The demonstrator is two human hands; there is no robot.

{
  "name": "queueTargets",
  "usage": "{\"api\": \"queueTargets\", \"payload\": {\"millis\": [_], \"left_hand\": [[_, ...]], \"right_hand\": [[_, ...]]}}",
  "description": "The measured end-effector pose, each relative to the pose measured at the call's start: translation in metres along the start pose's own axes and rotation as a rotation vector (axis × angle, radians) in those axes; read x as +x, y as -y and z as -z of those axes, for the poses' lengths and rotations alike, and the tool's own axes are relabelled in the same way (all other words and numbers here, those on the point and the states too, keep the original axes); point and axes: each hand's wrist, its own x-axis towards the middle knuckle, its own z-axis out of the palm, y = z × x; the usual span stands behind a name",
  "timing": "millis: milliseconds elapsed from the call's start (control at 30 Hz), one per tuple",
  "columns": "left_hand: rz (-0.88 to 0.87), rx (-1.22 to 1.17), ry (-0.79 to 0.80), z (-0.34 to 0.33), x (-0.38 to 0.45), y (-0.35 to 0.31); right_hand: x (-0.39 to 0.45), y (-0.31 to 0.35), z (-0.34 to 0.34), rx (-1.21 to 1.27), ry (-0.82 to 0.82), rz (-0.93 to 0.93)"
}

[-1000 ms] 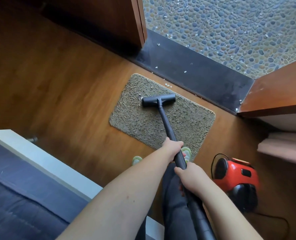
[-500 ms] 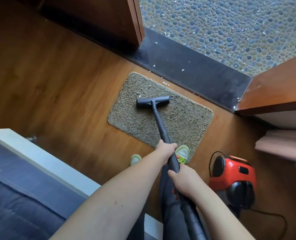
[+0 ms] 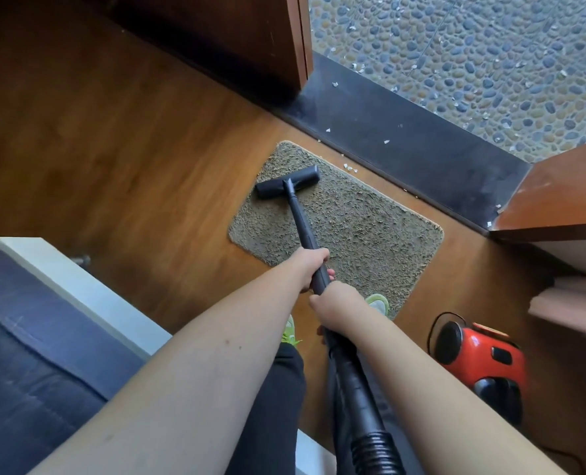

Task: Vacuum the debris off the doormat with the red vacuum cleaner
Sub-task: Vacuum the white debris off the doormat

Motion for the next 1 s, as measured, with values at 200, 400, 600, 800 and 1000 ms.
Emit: {"api": "queueTargets", "payload": {"millis": [200, 400, 600, 800, 1000], "left_hand": [[0.013, -0.013, 0.019, -0.006, -0.011, 0.012], [0.036, -0.046, 0.030, -0.009, -0.029, 0.049], [0.072, -0.040, 0.032, -0.004, -0.033, 0.076], [0.033, -0.052, 0.058, 0.005, -0.024, 0.065], [-0.031, -0.073, 0.053, 0.013, -0.009, 0.029]], "right_hand": [[-0.003, -0.016, -0.006, -0.102, -0.034, -0.010], [-0.026, -0.045, -0.022, -0.125, -0.020, 0.018], [-0.041, -0.054, -0.041, -0.088, -0.017, -0.004], [-0.032, -0.042, -0.045, -0.065, -0.056, -0.025], [-0.009, -0.013, -0.035, -0.025, -0.093, -0.011]]}}
